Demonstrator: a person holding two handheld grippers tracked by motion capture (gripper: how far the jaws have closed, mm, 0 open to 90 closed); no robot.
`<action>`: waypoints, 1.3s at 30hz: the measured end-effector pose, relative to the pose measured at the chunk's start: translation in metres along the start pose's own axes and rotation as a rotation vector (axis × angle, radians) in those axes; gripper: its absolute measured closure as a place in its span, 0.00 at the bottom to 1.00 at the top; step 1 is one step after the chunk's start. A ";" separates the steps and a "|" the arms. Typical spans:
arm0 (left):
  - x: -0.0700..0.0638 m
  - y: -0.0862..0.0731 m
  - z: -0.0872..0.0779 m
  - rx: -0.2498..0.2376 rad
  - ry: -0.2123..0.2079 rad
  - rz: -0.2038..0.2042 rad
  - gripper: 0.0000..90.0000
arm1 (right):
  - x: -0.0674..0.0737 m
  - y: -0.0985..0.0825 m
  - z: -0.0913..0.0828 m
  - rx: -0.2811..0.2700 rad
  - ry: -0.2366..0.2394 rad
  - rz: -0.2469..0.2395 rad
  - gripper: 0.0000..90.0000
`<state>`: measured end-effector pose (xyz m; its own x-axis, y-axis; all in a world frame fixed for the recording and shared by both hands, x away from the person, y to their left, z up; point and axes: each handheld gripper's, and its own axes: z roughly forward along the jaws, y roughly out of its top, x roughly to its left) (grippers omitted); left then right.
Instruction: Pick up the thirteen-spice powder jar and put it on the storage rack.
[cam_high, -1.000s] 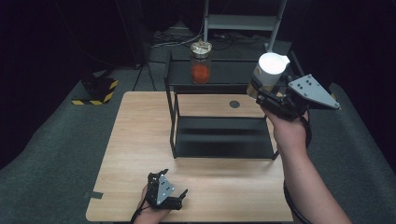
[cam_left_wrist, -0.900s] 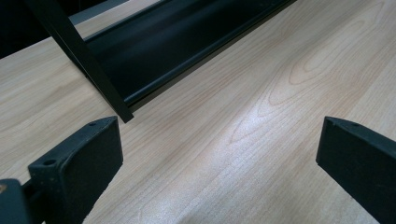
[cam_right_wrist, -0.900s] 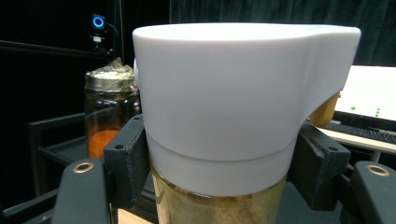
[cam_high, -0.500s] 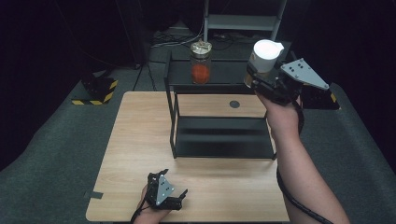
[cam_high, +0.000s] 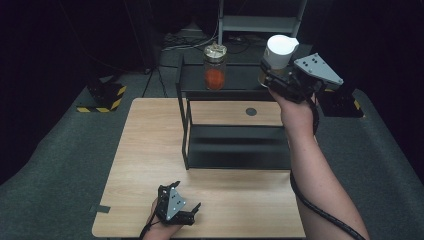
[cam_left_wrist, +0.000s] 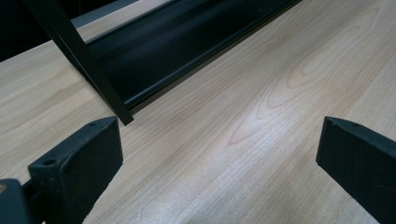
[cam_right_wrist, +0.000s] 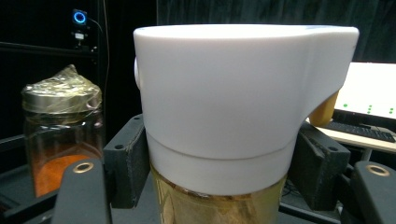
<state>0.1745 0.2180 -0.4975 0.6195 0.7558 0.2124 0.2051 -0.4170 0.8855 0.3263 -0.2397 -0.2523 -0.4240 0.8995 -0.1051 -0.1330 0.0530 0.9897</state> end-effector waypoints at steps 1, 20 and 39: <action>0.000 0.000 0.000 -0.001 0.000 0.000 0.01 | 0.000 0.000 0.002 0.002 -0.003 -0.002 0.33; -0.001 0.000 0.000 -0.002 0.001 0.011 0.01 | -0.002 -0.007 0.019 0.038 -0.008 0.038 0.33; -0.001 -0.001 -0.001 -0.006 0.000 0.011 0.01 | -0.004 -0.010 0.032 0.050 0.001 0.065 0.33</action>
<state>0.1735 0.2182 -0.4983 0.6217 0.7510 0.2226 0.1938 -0.4228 0.8853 0.3575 -0.2298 -0.2587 -0.4312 0.9014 -0.0405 -0.0601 0.0161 0.9981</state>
